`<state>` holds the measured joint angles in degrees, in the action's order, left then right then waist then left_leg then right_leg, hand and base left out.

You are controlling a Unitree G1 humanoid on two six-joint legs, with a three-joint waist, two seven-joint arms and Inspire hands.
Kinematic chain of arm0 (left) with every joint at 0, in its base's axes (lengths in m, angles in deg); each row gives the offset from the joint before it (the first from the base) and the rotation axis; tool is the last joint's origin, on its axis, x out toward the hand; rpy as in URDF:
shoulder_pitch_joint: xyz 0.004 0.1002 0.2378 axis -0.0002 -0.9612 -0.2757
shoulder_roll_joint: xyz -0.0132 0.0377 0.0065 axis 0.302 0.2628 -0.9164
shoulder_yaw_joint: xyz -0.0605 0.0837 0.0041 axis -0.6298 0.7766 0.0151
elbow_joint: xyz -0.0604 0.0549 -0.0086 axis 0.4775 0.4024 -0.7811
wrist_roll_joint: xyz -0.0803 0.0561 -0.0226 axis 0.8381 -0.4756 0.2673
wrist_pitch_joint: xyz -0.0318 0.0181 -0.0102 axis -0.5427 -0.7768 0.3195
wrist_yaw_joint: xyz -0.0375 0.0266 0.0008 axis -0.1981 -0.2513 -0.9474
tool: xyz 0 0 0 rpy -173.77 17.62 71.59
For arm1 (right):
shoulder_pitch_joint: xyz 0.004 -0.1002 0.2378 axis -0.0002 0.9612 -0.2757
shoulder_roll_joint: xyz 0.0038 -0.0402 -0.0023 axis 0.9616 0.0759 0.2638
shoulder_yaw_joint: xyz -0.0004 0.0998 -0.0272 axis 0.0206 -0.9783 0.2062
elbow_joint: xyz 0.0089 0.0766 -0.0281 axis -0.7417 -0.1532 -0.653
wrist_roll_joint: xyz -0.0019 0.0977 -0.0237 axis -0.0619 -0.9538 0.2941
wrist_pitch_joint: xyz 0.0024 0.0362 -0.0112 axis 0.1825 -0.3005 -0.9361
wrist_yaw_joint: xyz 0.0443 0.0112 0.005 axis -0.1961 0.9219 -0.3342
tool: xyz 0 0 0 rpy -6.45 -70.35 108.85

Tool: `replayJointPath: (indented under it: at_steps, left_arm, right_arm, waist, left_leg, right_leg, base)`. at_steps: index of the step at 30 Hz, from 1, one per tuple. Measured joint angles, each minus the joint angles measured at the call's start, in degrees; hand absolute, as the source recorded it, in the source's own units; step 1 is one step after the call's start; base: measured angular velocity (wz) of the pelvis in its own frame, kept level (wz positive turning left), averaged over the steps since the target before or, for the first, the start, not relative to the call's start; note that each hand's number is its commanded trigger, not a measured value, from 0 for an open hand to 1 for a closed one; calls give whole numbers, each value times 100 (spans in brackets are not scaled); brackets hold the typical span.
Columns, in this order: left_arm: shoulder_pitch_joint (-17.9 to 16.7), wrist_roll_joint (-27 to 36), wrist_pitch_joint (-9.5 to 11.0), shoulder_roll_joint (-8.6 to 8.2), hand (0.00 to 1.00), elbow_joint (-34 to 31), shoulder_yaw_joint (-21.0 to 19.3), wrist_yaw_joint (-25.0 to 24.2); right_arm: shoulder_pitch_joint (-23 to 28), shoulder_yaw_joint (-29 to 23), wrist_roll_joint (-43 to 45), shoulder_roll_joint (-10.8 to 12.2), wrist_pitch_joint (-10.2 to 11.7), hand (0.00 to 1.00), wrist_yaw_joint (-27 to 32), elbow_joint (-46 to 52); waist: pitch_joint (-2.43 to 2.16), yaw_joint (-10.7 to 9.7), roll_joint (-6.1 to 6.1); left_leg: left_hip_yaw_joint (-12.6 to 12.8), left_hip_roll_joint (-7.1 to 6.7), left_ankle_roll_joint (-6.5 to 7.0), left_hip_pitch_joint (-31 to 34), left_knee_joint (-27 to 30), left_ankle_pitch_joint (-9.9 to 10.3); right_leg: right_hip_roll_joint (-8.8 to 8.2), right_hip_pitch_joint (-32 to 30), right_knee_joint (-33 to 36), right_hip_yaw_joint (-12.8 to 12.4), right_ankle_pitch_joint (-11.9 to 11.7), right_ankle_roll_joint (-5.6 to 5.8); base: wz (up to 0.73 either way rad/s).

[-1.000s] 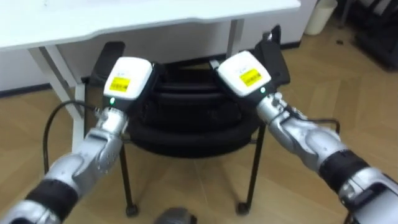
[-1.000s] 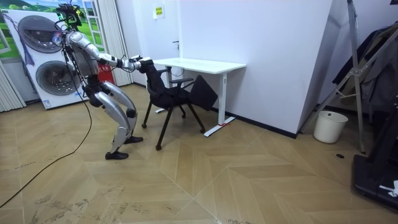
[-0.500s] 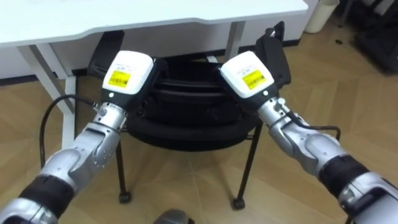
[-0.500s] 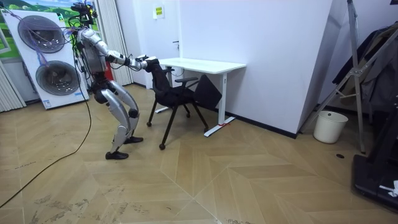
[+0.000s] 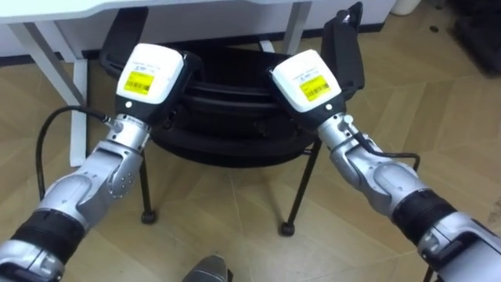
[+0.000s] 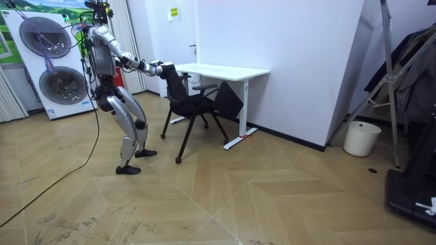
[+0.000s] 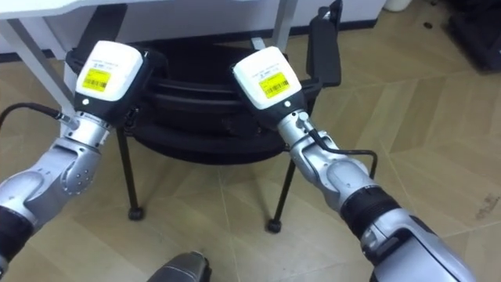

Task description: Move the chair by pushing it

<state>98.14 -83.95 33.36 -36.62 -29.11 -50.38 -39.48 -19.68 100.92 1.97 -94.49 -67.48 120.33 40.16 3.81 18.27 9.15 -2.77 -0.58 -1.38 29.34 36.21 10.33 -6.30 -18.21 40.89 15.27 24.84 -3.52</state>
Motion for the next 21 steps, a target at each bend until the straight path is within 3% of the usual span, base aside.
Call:
replayJointPath:
  at_steps: [12,21]
  left_arm:
    - [-209,-51,-42,9,100,-204,-170,-121]
    - [-496,-51,-42,-3,100,-325,-278,-29]
  right_arm:
    - [77,-4,-20,-36,12,100,-552,308]
    - [147,95,-22,-218,134,100,-1052,729]
  waist:
    - [-17,-78,-57]
    - [-46,-108,7]
  left_leg:
    - [-149,63,-70,-218,-253,-43]
    - [-173,-8,-97,-617,-978,-360]
  right_leg:
    - [151,341,-475,171,-126,-49]
    - [166,688,-1097,221,-333,-35]
  base:
    - [3]
    - [5]
